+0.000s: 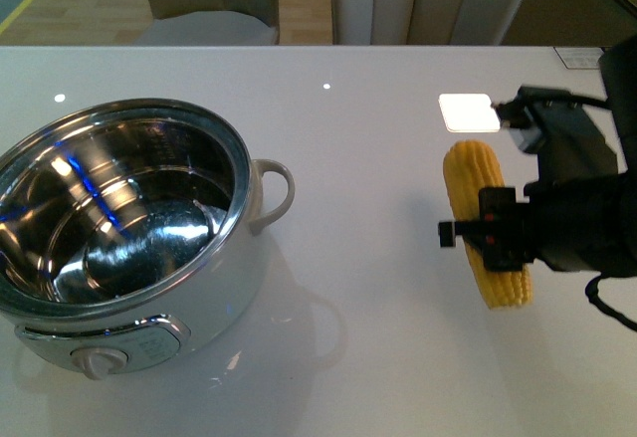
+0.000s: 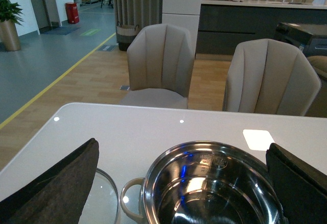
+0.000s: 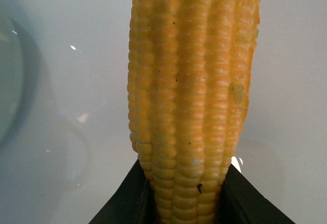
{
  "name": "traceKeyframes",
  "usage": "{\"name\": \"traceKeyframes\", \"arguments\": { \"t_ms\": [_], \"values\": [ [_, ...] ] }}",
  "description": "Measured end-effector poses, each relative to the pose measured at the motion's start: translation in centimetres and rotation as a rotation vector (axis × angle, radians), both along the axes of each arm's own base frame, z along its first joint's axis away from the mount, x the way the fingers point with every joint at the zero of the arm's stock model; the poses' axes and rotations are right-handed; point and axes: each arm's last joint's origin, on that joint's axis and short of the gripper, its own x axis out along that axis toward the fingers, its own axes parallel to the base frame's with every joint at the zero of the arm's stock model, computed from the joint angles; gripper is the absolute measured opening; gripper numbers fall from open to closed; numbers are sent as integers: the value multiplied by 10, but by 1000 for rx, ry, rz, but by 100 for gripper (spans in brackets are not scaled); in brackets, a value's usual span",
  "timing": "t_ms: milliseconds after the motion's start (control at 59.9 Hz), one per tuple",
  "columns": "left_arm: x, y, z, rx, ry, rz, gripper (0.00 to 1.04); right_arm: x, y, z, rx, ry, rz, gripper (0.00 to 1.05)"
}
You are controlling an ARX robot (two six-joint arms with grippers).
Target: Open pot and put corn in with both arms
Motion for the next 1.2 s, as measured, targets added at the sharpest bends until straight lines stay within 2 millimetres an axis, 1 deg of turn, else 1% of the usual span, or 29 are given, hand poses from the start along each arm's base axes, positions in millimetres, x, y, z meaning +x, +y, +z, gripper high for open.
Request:
{"name": "traceKeyframes", "arguments": {
  "t_ms": [100, 217, 250, 384, 500, 634, 801, 934, 1034, 1201],
  "values": [
    [0, 0, 0, 0, 0, 0, 98, 4, 12, 24, 56, -42, 6, 21],
    [0, 0, 0, 0, 0, 0, 98, 11, 34, 50, 124, -74, 28, 20],
    [0, 0, 0, 0, 0, 0, 98, 12, 38, 53, 137, -77, 32, 20],
    [0, 0, 0, 0, 0, 0, 98, 15, 67, 73, 206, -90, 67, 20],
    [0, 0, 0, 0, 0, 0, 98, 22, 99, 86, 255, -74, 108, 20],
    [0, 0, 0, 0, 0, 0, 98, 31, 130, 87, 303, -20, 136, 19],
    [0, 0, 0, 0, 0, 0, 98, 39, 157, 86, 338, 24, 141, 19],
    [0, 0, 0, 0, 0, 0, 98, 43, 172, 83, 354, 56, 134, 19],
    [0, 0, 0, 0, 0, 0, 98, 44, 185, 76, 356, 87, 131, 19],
    [0, 0, 0, 0, 0, 0, 98, 45, 198, 65, 352, 131, 124, 18]
  ]
}}
